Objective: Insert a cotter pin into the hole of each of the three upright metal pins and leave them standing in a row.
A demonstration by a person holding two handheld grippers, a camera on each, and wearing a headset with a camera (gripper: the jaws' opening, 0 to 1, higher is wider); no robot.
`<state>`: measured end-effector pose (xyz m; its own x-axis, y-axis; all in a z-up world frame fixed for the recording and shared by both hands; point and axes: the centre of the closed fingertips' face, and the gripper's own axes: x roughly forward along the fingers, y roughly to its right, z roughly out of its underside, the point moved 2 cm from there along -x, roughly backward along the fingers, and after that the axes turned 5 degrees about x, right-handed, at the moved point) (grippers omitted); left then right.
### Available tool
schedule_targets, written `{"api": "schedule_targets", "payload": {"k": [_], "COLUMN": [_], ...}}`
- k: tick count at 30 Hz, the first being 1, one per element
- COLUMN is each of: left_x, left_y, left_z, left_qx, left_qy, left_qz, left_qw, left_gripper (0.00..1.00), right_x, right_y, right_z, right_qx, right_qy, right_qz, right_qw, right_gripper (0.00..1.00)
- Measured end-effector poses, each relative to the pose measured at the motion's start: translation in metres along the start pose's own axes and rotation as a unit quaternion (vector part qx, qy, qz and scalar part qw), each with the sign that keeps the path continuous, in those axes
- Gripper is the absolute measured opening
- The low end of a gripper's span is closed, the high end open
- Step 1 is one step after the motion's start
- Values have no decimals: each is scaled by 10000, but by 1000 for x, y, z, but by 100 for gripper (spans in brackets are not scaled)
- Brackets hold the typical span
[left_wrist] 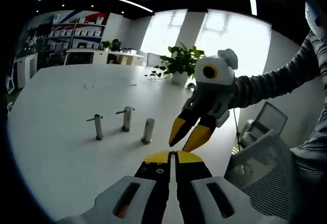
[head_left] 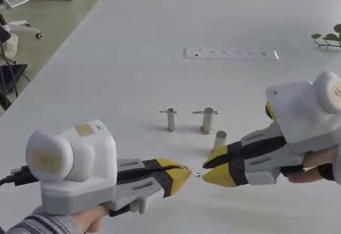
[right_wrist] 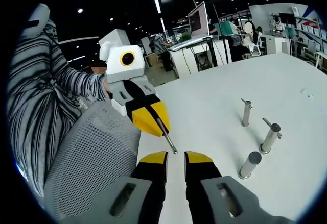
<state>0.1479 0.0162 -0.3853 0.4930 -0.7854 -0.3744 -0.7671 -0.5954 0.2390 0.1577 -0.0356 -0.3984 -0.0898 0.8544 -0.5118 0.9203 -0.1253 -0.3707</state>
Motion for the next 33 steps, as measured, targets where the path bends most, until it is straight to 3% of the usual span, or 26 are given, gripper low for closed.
{"api": "schedule_targets", "payload": {"k": [10,19,23,33], "left_x": [0,2,2,4], "left_y": [4,10,11,12], "left_z": [-10,-12,-10,-8], "left_qx": [-75,-183,-232,-292], "left_qy": [208,252,236,208], "left_qz": [139,285,304,366], "left_qw": [9997,9991,9990,9987], "left_gripper": [0,0,0,0], "right_x": [5,7,6,1], "right_y": [-8,-9,-10,-11], "right_z": [1,-1,0,1], "right_qx": [354,350,323,-289], "right_qy": [237,323,272,-157], "right_qz": [-208,-248,-245,-154], "right_qw": [9989,9986,9988,9993], "right_gripper": [7,0,0,0]}}
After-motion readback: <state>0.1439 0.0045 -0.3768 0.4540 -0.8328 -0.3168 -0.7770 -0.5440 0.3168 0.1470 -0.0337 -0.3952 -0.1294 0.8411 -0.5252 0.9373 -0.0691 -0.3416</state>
